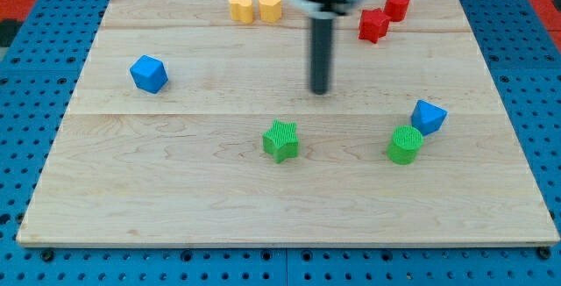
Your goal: Push the blue triangle into the blue cube
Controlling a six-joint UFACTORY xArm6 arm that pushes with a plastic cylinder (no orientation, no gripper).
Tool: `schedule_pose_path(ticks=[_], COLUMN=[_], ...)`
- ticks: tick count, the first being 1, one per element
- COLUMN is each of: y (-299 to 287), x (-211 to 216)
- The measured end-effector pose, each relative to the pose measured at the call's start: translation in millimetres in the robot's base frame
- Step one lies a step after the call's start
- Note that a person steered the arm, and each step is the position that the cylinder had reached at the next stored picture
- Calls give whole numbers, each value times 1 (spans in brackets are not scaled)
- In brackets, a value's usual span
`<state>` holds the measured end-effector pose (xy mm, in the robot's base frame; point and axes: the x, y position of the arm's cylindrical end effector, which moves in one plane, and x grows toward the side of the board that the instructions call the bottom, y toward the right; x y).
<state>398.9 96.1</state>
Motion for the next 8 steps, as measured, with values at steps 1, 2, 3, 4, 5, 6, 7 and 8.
schedule_pose_path(ticks=[1, 2, 3, 4, 5, 6, 7, 8], y=[108, 179, 162, 121, 86, 50, -2, -47], x=[-2, 25, 59, 61, 63, 61, 39, 4])
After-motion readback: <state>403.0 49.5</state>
